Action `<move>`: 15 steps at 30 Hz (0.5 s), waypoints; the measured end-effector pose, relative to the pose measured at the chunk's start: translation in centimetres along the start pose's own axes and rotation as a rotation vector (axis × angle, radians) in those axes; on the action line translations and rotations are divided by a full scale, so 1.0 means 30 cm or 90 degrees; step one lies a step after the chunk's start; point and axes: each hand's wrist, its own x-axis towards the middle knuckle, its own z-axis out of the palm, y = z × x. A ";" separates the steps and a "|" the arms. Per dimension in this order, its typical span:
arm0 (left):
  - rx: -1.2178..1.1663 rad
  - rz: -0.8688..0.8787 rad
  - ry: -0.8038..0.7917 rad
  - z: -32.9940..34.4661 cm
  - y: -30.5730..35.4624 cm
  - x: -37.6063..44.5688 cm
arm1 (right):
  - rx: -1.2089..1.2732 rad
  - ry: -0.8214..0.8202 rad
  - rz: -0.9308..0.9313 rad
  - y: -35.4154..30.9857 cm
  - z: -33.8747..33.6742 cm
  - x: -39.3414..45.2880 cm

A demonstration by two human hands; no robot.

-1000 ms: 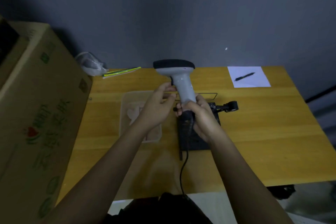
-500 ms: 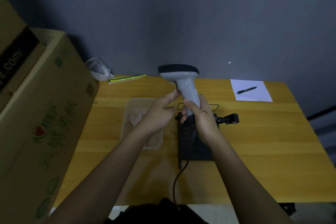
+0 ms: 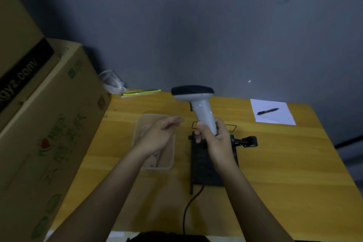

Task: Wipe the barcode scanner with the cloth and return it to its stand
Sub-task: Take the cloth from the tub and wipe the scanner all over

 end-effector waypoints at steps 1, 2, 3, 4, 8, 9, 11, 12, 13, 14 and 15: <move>0.009 -0.023 0.017 -0.016 -0.023 0.006 | -0.006 0.011 0.003 0.003 0.003 0.009; 0.027 -0.043 0.036 -0.036 -0.050 0.013 | -0.016 0.017 0.005 0.010 0.005 0.021; 0.049 -0.061 0.057 -0.058 -0.082 0.022 | -0.028 0.019 0.008 0.020 0.008 0.033; 0.074 -0.074 0.075 -0.081 -0.117 0.029 | -0.043 0.019 0.012 0.031 0.012 0.046; 0.219 -0.147 0.084 -0.149 -0.250 0.054 | -0.096 0.042 0.013 0.094 0.051 0.096; 0.265 -0.165 0.068 -0.155 -0.277 0.064 | -0.107 0.049 0.015 0.110 0.065 0.109; 0.346 -0.195 0.025 -0.156 -0.329 0.090 | -0.128 0.061 0.034 0.142 0.094 0.140; 0.383 -0.207 0.014 -0.155 -0.351 0.109 | -0.137 0.066 0.045 0.159 0.107 0.159; 0.414 -0.211 0.012 -0.151 -0.375 0.131 | -0.142 0.070 0.056 0.178 0.115 0.177; 0.438 -0.213 0.015 -0.146 -0.392 0.153 | -0.146 0.071 0.066 0.198 0.121 0.196; 0.455 -0.211 0.022 -0.139 -0.413 0.180 | -0.154 0.070 0.071 0.220 0.123 0.214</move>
